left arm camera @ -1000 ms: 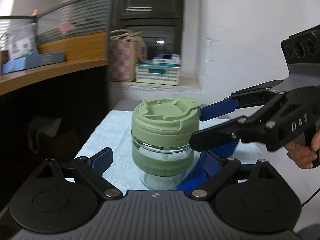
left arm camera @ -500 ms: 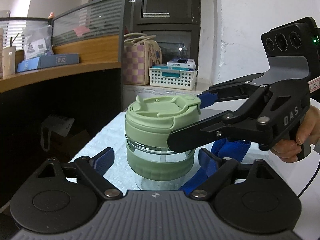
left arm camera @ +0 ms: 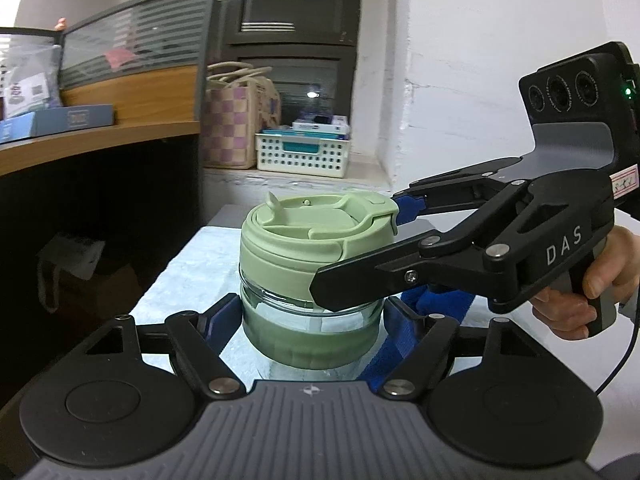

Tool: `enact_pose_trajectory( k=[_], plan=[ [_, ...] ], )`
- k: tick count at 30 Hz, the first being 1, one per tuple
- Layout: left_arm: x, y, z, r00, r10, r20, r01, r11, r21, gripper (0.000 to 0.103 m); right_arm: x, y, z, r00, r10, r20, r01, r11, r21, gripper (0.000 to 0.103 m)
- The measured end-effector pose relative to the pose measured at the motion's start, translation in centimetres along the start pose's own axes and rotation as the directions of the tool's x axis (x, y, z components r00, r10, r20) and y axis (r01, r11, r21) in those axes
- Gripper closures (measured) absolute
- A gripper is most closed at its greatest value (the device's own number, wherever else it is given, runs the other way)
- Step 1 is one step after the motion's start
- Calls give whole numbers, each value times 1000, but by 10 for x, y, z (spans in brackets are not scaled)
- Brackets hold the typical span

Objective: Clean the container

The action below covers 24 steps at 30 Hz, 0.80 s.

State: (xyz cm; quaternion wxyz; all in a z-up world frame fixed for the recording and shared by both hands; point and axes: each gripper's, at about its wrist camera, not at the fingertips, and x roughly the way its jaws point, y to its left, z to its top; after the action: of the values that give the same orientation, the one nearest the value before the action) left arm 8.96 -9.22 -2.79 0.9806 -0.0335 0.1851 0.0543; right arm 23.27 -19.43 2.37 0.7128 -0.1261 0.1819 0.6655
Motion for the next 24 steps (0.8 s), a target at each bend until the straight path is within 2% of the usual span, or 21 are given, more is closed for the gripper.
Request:
enact_pose_trajectory(
  k=[9,13,15,19,24],
  plan=[
    [8,23,10,989,-133,-62,136,989,51,20,-9,17,-1,994,-105,5,104,990,92,19],
    [14,36,14,973,-215,-84,223,970,99,20,-12,26,-5,987,-160,19,156,978,138,17],
    [18,44,14,959,-268,-88,277,953,120,20,-15,31,-6,983,-183,26,177,971,162,17],
    [28,61,15,919,-381,-102,393,907,151,19,-17,36,-10,973,-227,33,216,955,203,17],
    [44,81,19,847,-515,-132,532,826,189,19,-17,46,-11,959,-281,40,264,935,237,16]
  ],
)
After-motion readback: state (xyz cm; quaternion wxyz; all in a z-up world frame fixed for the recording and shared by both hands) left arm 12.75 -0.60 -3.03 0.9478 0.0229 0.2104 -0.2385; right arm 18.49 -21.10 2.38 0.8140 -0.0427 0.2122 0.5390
